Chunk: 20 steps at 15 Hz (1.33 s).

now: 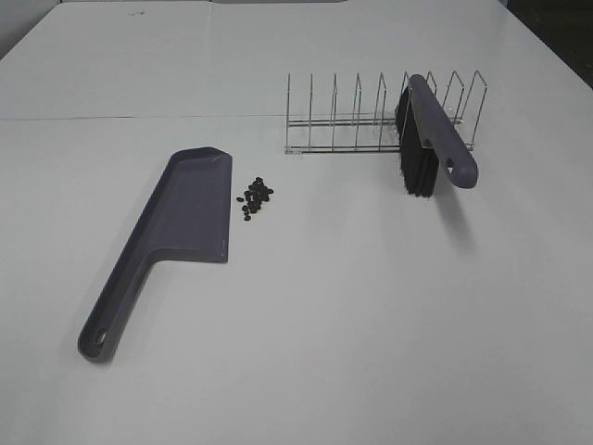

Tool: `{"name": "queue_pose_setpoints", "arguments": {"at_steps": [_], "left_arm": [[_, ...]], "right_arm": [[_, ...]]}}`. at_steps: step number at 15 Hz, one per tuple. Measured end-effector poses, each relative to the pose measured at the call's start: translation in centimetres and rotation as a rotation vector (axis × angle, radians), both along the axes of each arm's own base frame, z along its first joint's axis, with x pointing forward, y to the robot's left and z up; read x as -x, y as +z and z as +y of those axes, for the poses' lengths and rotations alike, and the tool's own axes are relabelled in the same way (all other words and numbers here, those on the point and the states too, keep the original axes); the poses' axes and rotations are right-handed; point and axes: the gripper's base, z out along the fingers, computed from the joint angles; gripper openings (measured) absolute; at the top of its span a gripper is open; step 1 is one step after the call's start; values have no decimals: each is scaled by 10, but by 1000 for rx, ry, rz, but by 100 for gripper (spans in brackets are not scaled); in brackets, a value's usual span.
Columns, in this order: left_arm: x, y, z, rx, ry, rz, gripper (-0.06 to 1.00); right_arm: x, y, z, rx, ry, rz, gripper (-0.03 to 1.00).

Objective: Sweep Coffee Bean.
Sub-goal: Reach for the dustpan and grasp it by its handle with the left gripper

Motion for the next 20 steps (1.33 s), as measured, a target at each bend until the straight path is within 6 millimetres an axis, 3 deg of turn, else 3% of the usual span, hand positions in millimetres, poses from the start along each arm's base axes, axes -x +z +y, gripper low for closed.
{"name": "queue_pose_setpoints", "arguments": {"at_steps": [20], "left_arm": [[0, 0, 0, 0, 0, 0, 76]], "right_arm": [[0, 0, 0, 0, 0, 0, 73]]}}
